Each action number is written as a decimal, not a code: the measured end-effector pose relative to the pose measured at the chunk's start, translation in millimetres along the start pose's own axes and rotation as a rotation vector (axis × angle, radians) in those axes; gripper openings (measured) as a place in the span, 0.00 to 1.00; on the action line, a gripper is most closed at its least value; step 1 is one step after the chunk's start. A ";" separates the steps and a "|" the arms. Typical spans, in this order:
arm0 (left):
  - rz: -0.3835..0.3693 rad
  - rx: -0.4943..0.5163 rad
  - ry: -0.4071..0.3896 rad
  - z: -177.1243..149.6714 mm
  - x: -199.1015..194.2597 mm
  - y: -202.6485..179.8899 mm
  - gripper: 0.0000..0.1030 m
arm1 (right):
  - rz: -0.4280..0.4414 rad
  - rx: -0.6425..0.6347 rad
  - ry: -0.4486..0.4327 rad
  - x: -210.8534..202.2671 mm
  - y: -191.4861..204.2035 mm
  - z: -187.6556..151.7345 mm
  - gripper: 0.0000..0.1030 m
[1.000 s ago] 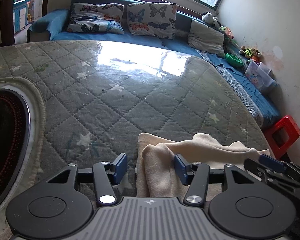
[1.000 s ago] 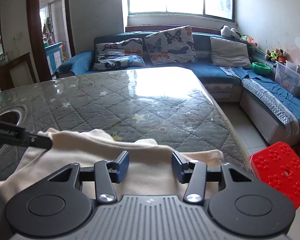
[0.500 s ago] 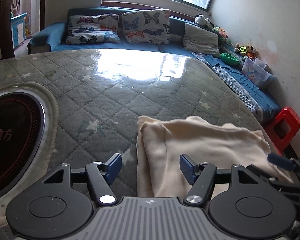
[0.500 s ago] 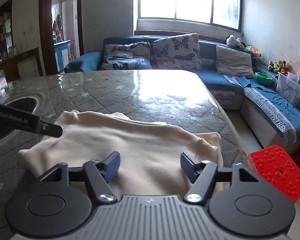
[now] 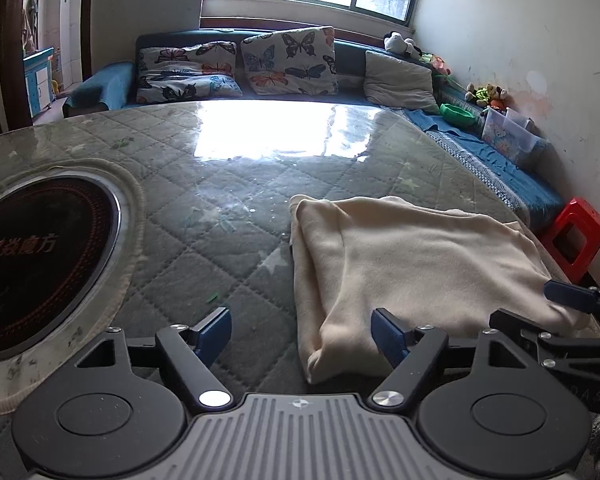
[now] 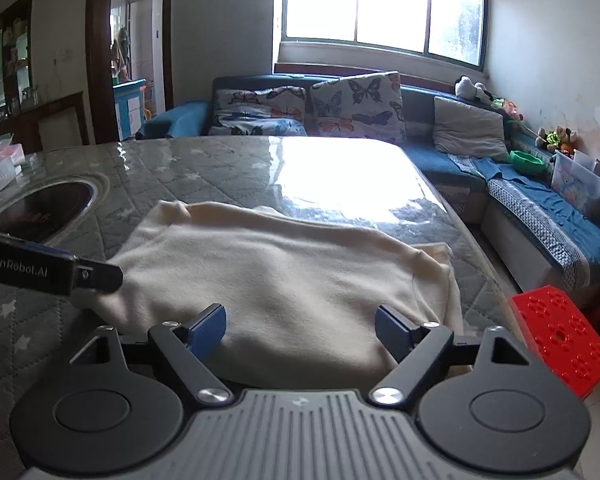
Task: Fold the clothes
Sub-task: 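Press the folded sweatshirt flat with both tools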
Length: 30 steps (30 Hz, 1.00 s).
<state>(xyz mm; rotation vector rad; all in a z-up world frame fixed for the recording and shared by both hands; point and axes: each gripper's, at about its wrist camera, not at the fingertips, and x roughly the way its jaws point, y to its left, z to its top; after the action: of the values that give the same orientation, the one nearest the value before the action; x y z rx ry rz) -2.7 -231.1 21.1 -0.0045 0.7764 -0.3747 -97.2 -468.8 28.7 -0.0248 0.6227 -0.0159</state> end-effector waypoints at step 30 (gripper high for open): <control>0.022 0.023 -0.005 -15.7 -14.2 7.9 0.94 | -0.029 0.053 0.015 -0.2 8.4 -8.3 1.00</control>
<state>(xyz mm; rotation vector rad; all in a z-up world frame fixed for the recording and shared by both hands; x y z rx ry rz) -20.0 -216.9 18.4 0.0248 0.7664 -0.3622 -102.2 -460.6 21.9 0.0176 0.6370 -0.0607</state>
